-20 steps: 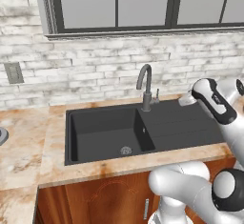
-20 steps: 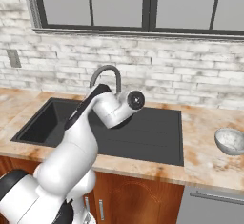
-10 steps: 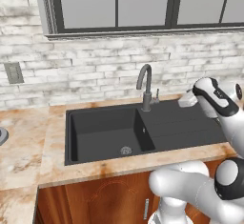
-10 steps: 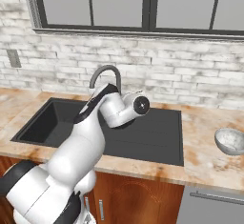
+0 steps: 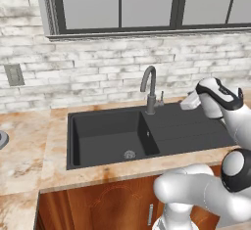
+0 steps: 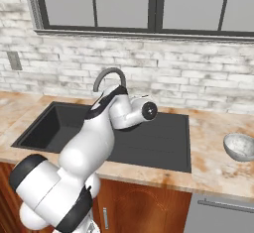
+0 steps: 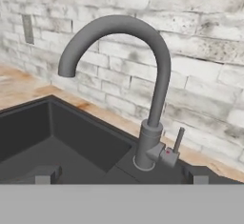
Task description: Rinse each bowl for a few seconds and place them down in the sink or on the counter.
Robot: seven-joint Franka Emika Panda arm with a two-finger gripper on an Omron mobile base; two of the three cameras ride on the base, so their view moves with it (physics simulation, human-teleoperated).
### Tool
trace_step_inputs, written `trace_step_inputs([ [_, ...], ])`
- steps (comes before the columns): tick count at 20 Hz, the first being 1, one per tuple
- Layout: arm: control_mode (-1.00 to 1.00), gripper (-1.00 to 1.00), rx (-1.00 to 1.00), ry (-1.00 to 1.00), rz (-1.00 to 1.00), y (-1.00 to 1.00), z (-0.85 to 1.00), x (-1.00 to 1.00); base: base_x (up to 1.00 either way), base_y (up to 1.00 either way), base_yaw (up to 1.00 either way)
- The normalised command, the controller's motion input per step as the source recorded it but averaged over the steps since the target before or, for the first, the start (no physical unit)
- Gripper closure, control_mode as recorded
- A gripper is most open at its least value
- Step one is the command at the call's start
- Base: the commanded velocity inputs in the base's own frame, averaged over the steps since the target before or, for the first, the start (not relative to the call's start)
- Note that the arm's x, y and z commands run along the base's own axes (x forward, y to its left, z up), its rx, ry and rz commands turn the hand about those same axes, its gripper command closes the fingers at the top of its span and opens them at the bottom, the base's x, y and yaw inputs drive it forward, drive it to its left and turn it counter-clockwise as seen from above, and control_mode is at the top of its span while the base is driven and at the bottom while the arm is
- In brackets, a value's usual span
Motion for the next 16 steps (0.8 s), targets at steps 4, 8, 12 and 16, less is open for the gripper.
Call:
trace_step_inputs([
  [4, -1.00, -1.00, 0.04, -0.01, 0.07, 0.00, -0.04, 0.17, 0.00, 0.00, 0.00],
  [8, -1.00, -1.00, 0.01, 0.01, 0.05, 0.00, -0.04, 0.18, 0.00, 0.00, 0.00],
  [12, -1.00, -1.00, 0.03, -0.02, 0.05, 0.00, -0.08, 0.17, 0.00, 0.00, 0.00],
  [16, -1.00, -1.00, 0.05, -0.02, 0.05, 0.00, -0.08, 0.13, 0.00, 0.00, 0.00],
])
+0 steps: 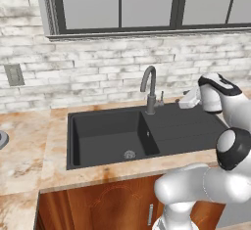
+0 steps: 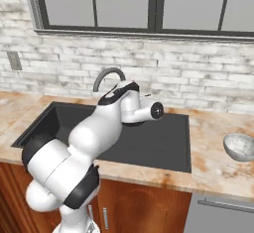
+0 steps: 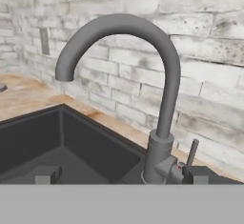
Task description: Rinse each bowl for a few seconds and place them down in the sink or on the counter.
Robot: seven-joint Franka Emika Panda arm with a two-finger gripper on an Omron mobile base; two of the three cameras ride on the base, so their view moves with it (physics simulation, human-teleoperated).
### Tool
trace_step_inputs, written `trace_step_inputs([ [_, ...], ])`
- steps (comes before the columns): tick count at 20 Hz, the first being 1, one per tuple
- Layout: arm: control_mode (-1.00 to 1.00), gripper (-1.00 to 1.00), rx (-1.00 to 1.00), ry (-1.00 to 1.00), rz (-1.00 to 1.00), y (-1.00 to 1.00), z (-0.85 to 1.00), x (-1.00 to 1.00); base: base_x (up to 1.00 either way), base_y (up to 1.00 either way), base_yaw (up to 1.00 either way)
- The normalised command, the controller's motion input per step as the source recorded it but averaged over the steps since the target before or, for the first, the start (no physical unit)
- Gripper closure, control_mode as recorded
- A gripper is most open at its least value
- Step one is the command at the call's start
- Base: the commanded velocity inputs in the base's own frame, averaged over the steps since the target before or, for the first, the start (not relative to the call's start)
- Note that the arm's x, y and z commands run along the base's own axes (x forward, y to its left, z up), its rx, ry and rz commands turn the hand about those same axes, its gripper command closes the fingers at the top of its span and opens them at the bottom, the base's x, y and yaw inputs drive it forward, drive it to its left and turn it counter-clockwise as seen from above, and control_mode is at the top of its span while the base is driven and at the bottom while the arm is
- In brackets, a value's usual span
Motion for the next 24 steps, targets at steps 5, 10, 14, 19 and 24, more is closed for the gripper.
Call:
trace_step_inputs([
  [5, -1.00, -1.00, 0.07, -0.03, 0.06, 0.00, -0.11, 0.07, 0.00, 0.00, 0.00],
  [10, -1.00, -1.00, 0.06, -0.02, 0.04, 0.00, -0.04, 0.16, 0.00, 0.00, 0.00],
  [14, -1.00, -1.00, 0.04, -0.02, 0.01, 0.04, 0.00, 0.23, 0.00, 0.00, 0.00],
  [19, -1.00, -1.00, 0.03, 0.00, 0.00, 0.03, -0.01, 0.23, 0.00, 0.00, 0.00],
  [24, -1.00, -1.00, 0.02, 0.00, 0.00, 0.04, -0.10, 0.21, 0.00, 0.00, 0.00],
])
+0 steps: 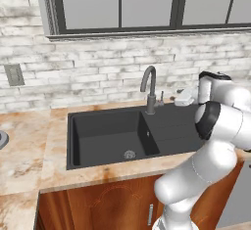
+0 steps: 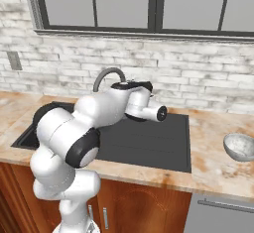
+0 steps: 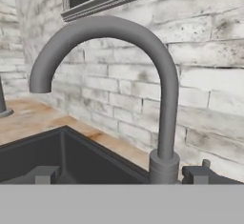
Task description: Rinse each bowl for a few seconds and place them down in the sink or on the counter.
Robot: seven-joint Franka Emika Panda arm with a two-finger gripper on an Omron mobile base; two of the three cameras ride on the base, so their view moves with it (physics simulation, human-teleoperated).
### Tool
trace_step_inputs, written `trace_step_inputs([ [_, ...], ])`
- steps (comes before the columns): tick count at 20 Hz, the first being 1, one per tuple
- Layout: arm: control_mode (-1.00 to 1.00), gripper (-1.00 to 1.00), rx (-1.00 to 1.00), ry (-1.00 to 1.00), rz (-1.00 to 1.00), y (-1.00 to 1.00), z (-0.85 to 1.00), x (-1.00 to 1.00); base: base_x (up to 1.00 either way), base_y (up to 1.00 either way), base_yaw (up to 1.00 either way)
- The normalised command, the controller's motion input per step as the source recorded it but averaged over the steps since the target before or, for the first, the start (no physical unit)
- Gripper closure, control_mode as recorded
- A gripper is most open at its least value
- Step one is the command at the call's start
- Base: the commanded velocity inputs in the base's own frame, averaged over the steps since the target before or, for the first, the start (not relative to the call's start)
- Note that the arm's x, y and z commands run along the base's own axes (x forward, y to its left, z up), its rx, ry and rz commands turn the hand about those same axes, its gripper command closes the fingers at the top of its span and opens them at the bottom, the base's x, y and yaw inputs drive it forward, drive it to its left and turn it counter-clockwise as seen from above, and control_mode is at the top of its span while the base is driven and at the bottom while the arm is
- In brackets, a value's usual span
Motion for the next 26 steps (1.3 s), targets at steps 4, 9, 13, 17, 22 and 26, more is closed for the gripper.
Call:
trace_step_inputs([
  [4, -1.00, -1.00, 0.02, 0.00, 0.00, 0.06, -0.14, 0.24, 0.00, 0.00, 0.00],
  [9, -1.00, -1.00, 0.02, 0.00, 0.01, 0.02, -0.13, 0.25, 0.00, 0.00, 0.00],
  [13, -1.00, -1.00, 0.05, -0.01, 0.04, -0.05, -0.06, 0.25, 0.00, 0.00, 0.00],
  [17, -1.00, -1.00, 0.06, 0.00, 0.05, -0.10, -0.04, 0.29, 0.00, 0.00, 0.00],
  [22, -1.00, -1.00, 0.06, 0.00, 0.05, -0.08, -0.07, 0.30, 0.00, 0.00, 0.00],
  [26, -1.00, -1.00, 0.05, 0.00, 0.04, -0.03, -0.17, 0.29, 0.00, 0.00, 0.00],
])
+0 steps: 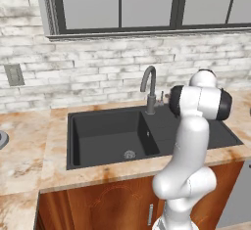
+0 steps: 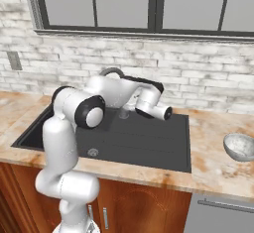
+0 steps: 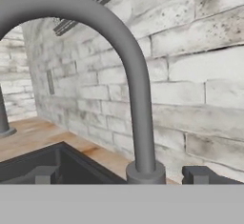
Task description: Rinse each bowl for a few seconds and place them down in the sink or on the counter.
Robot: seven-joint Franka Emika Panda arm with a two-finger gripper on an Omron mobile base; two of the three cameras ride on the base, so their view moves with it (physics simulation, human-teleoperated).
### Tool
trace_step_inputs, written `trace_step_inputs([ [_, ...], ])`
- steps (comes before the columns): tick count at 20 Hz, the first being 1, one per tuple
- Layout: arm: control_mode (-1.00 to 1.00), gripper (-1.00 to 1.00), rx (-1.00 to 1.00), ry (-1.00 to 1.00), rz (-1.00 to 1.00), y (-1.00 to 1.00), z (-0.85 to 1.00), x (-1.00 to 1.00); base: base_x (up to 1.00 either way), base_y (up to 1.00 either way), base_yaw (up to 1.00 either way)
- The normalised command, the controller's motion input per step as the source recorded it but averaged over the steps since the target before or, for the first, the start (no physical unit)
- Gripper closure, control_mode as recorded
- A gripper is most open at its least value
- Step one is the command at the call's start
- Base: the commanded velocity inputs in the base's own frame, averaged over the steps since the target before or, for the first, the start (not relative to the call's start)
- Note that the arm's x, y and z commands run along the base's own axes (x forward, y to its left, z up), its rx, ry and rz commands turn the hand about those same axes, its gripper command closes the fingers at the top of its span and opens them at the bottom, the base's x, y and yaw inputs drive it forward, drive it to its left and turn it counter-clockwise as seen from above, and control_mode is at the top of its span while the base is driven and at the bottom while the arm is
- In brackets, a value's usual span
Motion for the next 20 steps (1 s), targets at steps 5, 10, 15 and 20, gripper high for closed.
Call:
trace_step_inputs([
  [5, -1.00, -1.00, 0.02, 0.00, 0.00, 0.00, -0.24, 0.29, 0.00, 0.00, 0.00],
  [10, -1.00, -1.00, 0.01, 0.00, 0.00, 0.01, -0.22, 0.31, 0.00, 0.00, 0.00],
  [15, -1.00, -1.00, 0.01, -0.01, 0.00, 0.04, -0.18, 0.31, 0.00, 0.00, 0.00],
  [20, -1.00, -1.00, 0.01, -0.01, -0.01, 0.03, -0.13, 0.29, 0.00, 0.00, 0.00],
])
